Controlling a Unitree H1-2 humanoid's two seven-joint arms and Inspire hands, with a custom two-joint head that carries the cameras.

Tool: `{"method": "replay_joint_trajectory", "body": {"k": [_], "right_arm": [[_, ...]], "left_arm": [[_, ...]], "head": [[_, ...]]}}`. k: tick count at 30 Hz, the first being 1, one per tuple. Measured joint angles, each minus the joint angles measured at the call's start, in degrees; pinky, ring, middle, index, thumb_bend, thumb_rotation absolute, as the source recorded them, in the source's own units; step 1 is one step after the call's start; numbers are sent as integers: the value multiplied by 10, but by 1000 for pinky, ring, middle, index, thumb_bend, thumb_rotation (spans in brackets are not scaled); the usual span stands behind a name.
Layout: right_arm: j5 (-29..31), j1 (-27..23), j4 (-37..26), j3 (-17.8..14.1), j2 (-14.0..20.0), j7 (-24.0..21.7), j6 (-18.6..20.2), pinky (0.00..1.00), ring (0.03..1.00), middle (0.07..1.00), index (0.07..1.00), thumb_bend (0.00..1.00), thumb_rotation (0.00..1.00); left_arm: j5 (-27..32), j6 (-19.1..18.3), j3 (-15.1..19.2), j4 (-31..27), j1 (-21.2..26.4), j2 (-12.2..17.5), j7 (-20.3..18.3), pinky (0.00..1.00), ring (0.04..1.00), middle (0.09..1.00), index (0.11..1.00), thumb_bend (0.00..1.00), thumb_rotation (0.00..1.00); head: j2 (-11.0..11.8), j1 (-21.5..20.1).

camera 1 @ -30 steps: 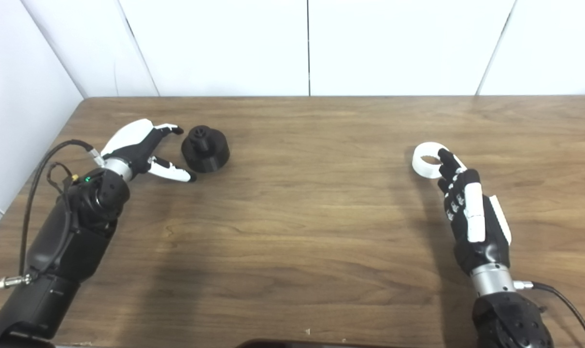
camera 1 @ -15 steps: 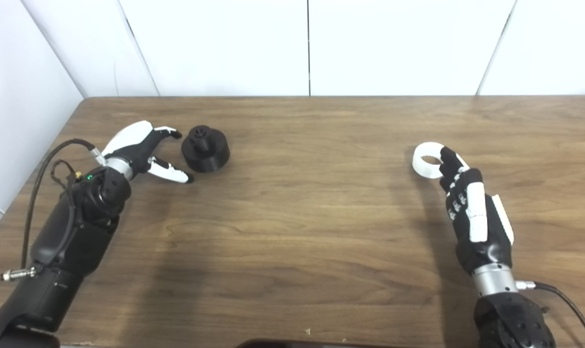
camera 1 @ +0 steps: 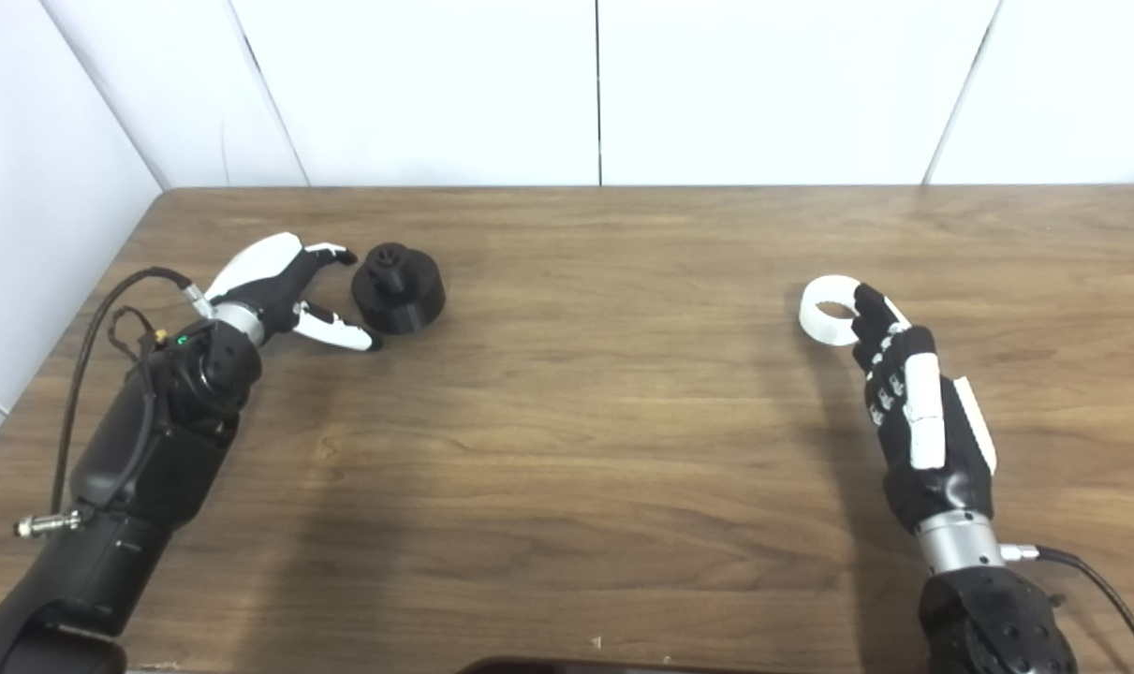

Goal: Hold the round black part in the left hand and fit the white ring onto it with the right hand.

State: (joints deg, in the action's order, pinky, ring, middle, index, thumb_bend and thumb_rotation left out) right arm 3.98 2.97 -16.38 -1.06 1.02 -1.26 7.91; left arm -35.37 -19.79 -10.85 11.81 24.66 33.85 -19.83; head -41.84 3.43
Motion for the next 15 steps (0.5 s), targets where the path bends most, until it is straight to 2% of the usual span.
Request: {"method": "replay_joint_trajectory", "body": {"k": [15], "right_arm": [[-7, 2, 0, 2, -1, 3, 0, 1000, 979, 955, 903, 596, 1000]], "left_arm": [[-4, -1, -14, 7, 5, -4, 9, 837, 981, 933, 862, 875, 279]], "head": [[-1, -4]]}}
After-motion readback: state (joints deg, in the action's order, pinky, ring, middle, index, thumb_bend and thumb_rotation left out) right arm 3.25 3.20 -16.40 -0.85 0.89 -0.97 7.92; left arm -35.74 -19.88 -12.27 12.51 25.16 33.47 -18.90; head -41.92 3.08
